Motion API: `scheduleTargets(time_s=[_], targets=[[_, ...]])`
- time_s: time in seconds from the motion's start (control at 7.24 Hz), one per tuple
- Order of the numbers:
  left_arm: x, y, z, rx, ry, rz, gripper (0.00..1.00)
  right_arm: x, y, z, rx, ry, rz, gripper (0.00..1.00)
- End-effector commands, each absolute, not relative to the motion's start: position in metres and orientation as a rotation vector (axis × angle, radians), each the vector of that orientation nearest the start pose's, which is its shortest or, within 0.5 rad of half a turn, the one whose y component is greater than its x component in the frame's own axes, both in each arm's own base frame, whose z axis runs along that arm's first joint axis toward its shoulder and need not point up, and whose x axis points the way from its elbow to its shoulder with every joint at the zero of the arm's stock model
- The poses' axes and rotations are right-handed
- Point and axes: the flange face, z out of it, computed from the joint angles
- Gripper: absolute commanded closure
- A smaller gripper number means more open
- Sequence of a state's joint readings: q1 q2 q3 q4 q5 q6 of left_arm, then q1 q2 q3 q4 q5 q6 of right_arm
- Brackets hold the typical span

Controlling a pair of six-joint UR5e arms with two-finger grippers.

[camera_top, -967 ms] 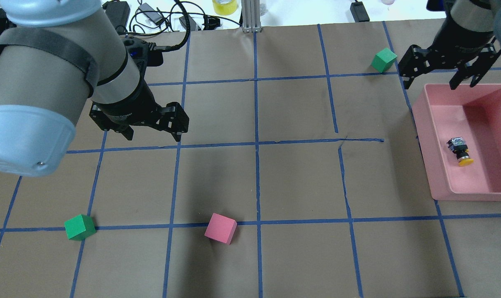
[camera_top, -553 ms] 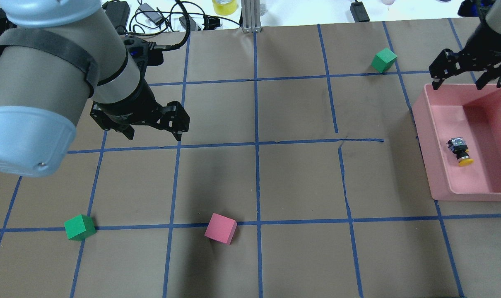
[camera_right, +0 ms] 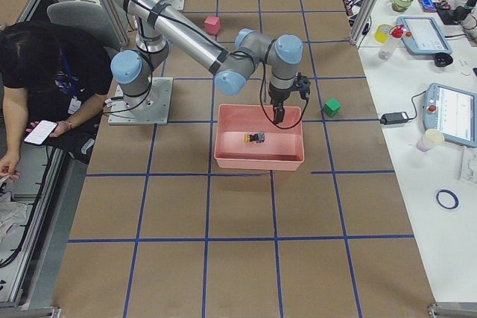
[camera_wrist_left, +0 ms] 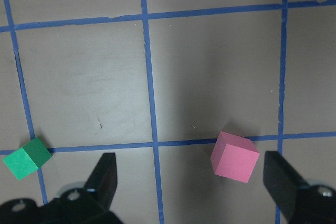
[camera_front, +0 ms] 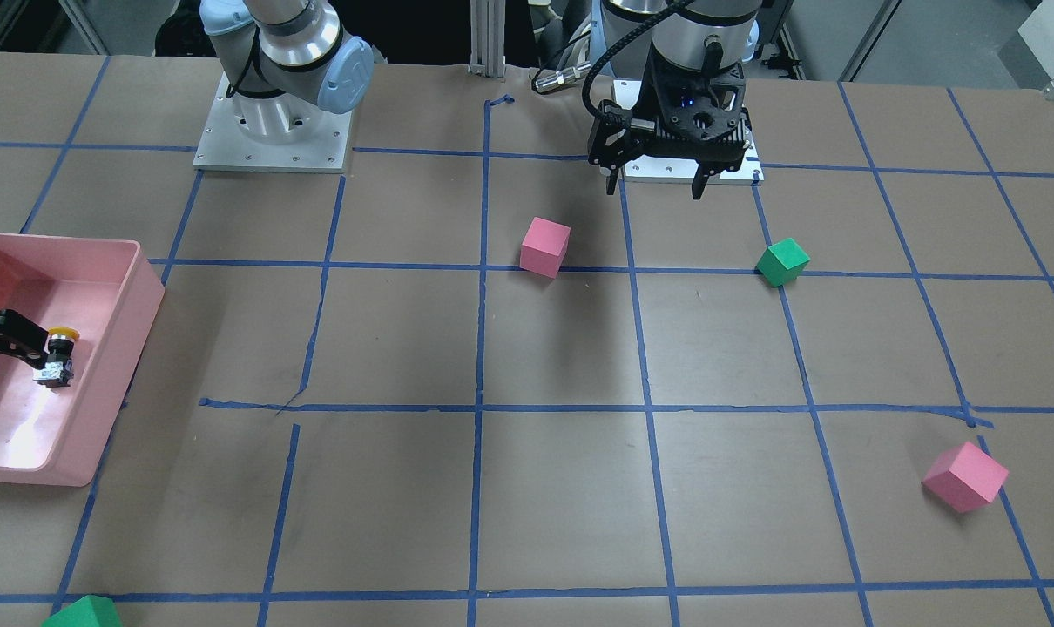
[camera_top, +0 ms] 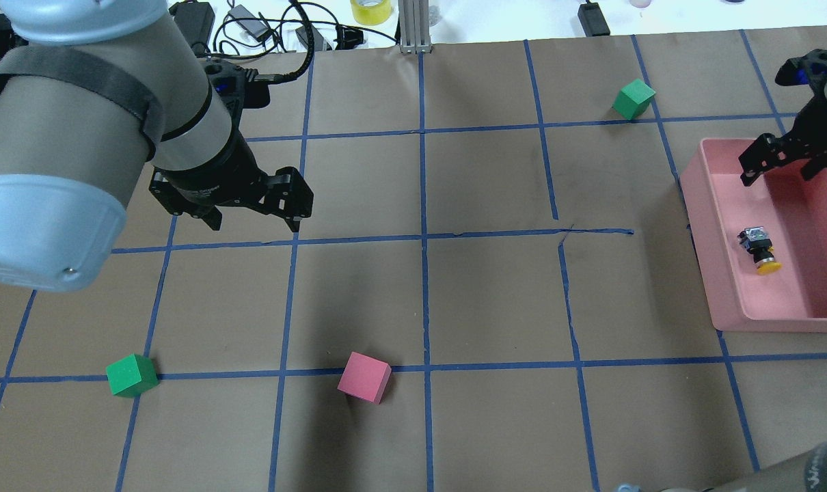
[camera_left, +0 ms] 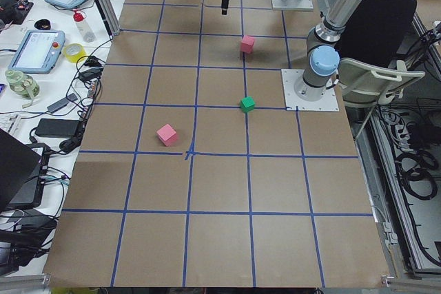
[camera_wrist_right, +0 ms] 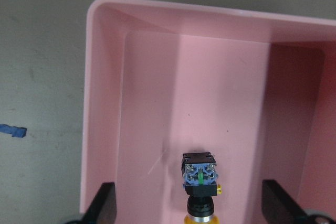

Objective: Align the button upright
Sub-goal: 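Lower the right gripper into the tray and grasp the button switch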

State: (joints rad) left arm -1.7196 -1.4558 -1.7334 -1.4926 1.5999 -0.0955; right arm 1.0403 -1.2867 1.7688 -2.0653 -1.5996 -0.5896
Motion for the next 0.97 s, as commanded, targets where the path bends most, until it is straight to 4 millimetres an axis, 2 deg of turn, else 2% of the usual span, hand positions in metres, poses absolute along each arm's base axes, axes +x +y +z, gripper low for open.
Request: scheduleTargets(time_s=[0.0,0.41,0.69,0.83], targets=[[-0.195,-0.421,0.470,0.083,3.115,-0.053,0.00,-0.192,-0.531,0.240,-0.111,3.138,-0.034,0.03],[-0.195,-0.421,0.470,0.083,3.115,-0.053,0.00,-0.202,-0.530,0.220,-0.130,3.145,-0.010,0.03],[-0.195,-0.421,0.470,0.083,3.115,-0.053,0.00,-0.207,-0.535,0.196,-0.131,3.152,0.009,0.03],[-0.195,-0.421,0.470,0.083,3.115,-0.053,0.00,-0.205,-0.536,0.194,-0.133,3.143,0.008,0.03]])
